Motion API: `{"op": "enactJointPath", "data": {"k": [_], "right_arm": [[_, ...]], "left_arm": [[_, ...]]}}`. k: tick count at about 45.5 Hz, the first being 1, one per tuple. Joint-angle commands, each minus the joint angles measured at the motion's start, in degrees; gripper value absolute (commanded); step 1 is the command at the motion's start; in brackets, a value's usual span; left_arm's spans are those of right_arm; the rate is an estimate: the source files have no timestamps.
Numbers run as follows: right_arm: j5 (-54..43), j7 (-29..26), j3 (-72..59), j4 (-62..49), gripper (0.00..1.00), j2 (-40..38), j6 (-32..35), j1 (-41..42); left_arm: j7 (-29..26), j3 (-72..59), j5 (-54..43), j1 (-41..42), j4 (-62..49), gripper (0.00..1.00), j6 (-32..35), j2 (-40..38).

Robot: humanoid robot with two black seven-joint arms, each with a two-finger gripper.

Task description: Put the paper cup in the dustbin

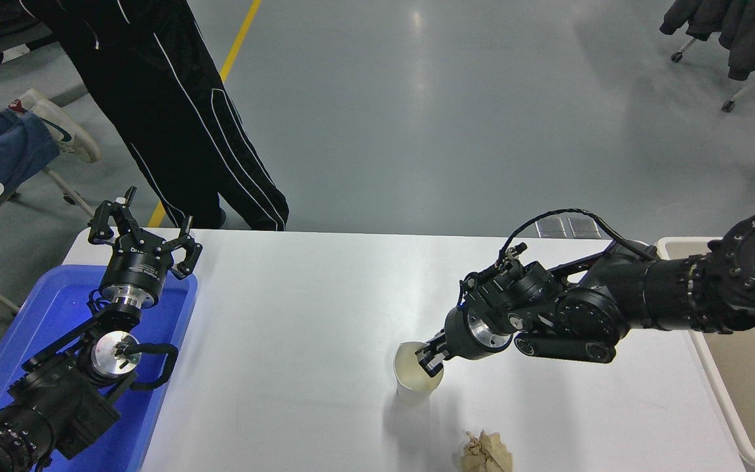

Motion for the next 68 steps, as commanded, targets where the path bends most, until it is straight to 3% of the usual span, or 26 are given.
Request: {"op": "enactJointPath", "data": {"k": [1, 12, 38, 60, 68], "right_arm": [[0.06, 0.68, -0.14, -0.16, 0.00, -0.03, 0.04, -0.22], [1.81, 0.69, 0.04, 0.37, 0.00, -0.56, 1.17, 1.36], [13.60, 0.51, -0.22, 11.88, 0.00, -9.70, 11.28, 27.46], [15.44, -0.11, 0.04, 16.01, 0.00, -14.10, 15.50, 36.51], [15.62, -0.02, -0.22, 16.01, 0.00, -14.18, 15.24, 35.73]], "left_arm": [[-0.02, 0.01, 0.00, 0.00, 0.00, 1.00, 0.00, 0.00], [-0.02, 0.01, 0.00, 0.00, 0.00, 1.00, 0.00, 0.00], [-0.02, 0.01, 0.00, 0.00, 0.00, 1.00, 0.00, 0.00], [-0.02, 0.01, 0.00, 0.00, 0.00, 1.00, 0.00, 0.00], [-0.02, 0.01, 0.00, 0.00, 0.00, 1.00, 0.00, 0.00]]}}
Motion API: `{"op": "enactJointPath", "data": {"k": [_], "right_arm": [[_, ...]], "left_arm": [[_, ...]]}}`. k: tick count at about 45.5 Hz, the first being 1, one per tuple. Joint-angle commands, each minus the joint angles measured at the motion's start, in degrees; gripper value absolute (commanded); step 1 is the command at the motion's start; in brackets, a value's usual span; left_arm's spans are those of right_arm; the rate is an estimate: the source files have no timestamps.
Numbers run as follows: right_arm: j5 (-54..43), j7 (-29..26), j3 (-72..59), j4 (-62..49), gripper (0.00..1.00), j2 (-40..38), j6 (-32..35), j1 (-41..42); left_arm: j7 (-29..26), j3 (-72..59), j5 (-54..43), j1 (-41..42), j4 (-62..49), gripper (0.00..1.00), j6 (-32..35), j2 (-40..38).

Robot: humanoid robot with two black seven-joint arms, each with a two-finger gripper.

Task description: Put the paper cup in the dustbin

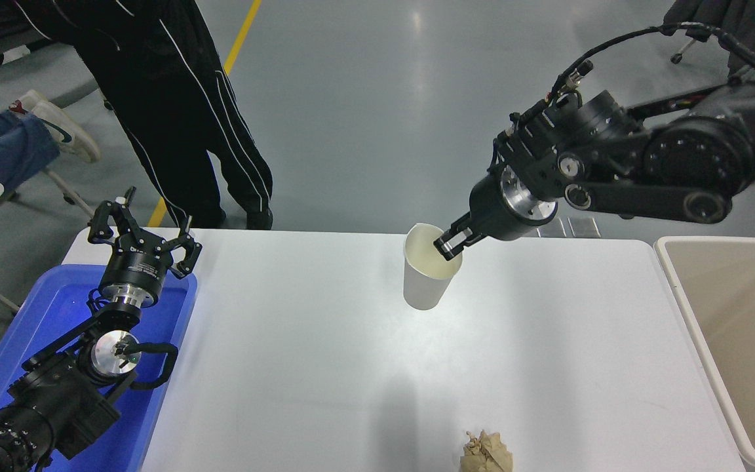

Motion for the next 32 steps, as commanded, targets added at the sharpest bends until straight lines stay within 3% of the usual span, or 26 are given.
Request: {"op": "enactJointPath", "data": {"k": [1, 13, 32], "right_arm": [[0.61, 0.01, -0.16, 0.40, 0.00, -0.75, 0.41, 0.77], [-0.71, 0.01, -1.39, 0.14, 0.00, -6.63, 0.59, -1.08], [-4.31, 0.27, -2.01, -1.71, 0.00, -25.00, 0.59, -5.74]], "left_arm": [[0.01, -0.04, 0.01, 0.00, 0.00, 1.00, 0.00, 0.00], [0.01, 0.04, 0.01, 0.00, 0.00, 1.00, 0.00, 0.00], [0.01, -0.04, 0.01, 0.00, 0.00, 1.00, 0.00, 0.00]]}}
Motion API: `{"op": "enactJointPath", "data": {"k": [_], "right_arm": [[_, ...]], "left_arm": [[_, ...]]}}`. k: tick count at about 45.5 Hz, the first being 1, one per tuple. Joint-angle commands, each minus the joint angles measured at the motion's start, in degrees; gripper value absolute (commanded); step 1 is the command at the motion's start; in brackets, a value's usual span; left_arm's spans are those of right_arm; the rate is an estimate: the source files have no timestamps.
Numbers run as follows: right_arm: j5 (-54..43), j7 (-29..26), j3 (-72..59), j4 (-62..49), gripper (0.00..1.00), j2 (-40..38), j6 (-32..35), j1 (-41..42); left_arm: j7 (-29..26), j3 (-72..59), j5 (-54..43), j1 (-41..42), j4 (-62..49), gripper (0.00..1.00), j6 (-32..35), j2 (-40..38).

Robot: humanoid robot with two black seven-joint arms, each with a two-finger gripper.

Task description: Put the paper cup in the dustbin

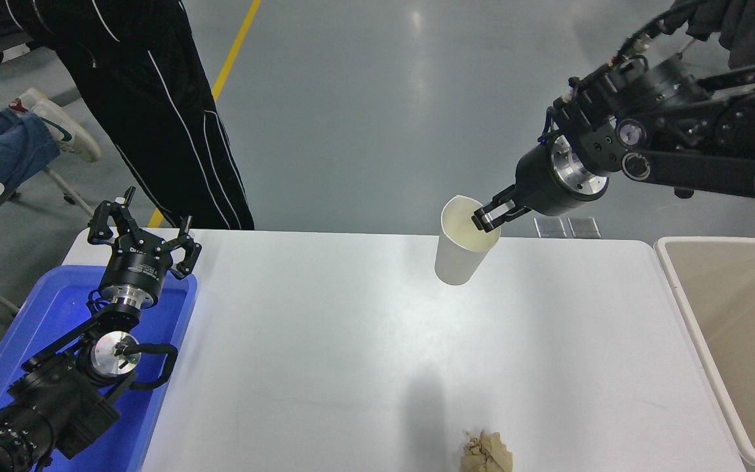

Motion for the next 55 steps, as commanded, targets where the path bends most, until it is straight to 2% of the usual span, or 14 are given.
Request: {"op": "enactJointPath", "data": {"k": [1, 16, 29, 40, 55], "right_arm": [[-2.56, 0.15, -0.07, -0.83, 0.00, -10.72, -0.01, -3.19], [-4.32, 0.41, 1.77, -5.66, 0.00, -22.50, -1.41, -11.18], [-3.88, 0.59, 11.52, -15.33, 0.00, -28.65, -2.03, -23.57], [-3.53, 0.50, 18.91, -21.39, 0.00, -29.80, -3.96, -37.11], [1.92, 0.50, 19.61, -30.18, 0.00, -28.66, -9.06, -48.54]], "left_arm": [[0.01, 0.02, 0.00, 0.00, 0.01, 1.00, 0.00, 0.01], [0.01, -0.07, 0.00, 0.00, 0.01, 1.00, 0.00, 0.01], [0.01, 0.02, 0.00, 0.00, 0.01, 1.00, 0.00, 0.01], [0.01, 0.02, 0.00, 0.00, 0.01, 1.00, 0.00, 0.01], [0.01, 0.02, 0.00, 0.00, 0.01, 1.00, 0.00, 0.01]]}}
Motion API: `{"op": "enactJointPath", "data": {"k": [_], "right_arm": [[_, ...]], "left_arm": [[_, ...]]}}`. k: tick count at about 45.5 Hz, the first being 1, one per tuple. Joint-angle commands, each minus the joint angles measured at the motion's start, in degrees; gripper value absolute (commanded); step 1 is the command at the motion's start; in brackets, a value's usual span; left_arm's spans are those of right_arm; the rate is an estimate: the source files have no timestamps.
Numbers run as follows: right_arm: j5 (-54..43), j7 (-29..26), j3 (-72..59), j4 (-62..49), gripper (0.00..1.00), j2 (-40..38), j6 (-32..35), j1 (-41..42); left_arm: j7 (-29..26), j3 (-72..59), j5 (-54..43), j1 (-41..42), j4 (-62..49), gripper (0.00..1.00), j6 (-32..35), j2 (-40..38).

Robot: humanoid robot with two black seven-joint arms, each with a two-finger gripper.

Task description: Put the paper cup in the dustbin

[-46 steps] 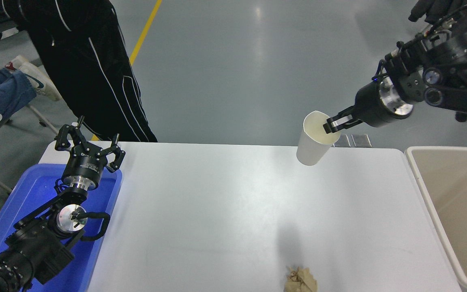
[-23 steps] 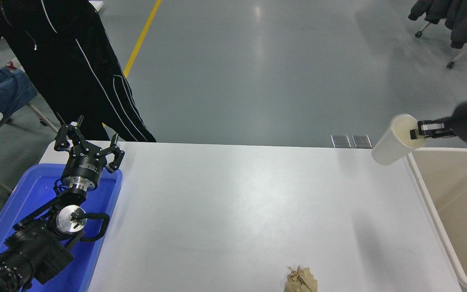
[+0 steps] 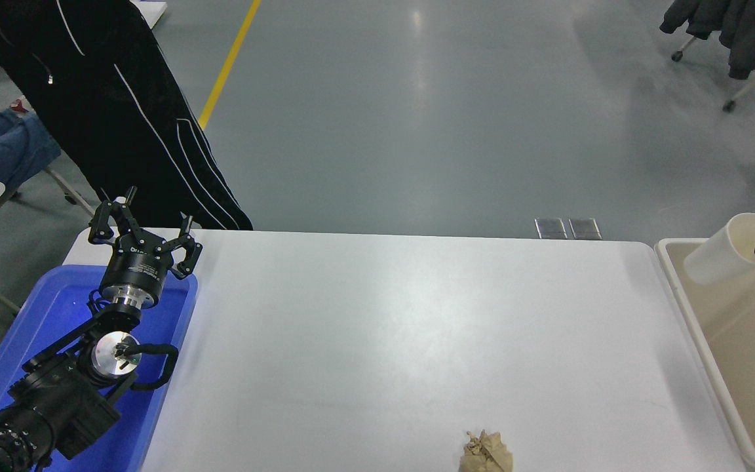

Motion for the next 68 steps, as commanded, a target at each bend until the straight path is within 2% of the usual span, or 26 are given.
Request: {"op": "enactJointPath", "data": {"k": [1, 15, 22, 32, 48, 68], "right_arm": [[4.14, 0.01, 1.62, -6.99, 0.00, 0.62, -3.59, -9.70], [14.59, 0.01, 1.70, -22.10, 0.00, 10.37, -8.25, -20.77], [18.20, 0.19, 1.79, -38.44, 0.00, 20.74, -8.25, -28.25], [22.68, 0.19, 1.79, -50.49, 0.00, 30.76, -9.04, -32.65], [24.71, -0.43, 1.70, -52.08, 0.00, 33.14, -15.28, -33.26], [26.82, -0.52, 1.79, -52.35, 0.00, 33.23, -15.81, -34.85]], "left_arm": [[0.00, 0.02, 0.00, 0.00, 0.00, 1.00, 0.00, 0.00], [0.00, 0.02, 0.00, 0.00, 0.00, 1.00, 0.00, 0.00], [0.00, -0.07, 0.00, 0.00, 0.00, 1.00, 0.00, 0.00], [0.00, 0.02, 0.00, 0.00, 0.00, 1.00, 0.00, 0.00], [0.00, 0.02, 0.00, 0.00, 0.00, 1.00, 0.00, 0.00], [0.00, -0.07, 0.00, 0.00, 0.00, 1.00, 0.00, 0.00]]}}
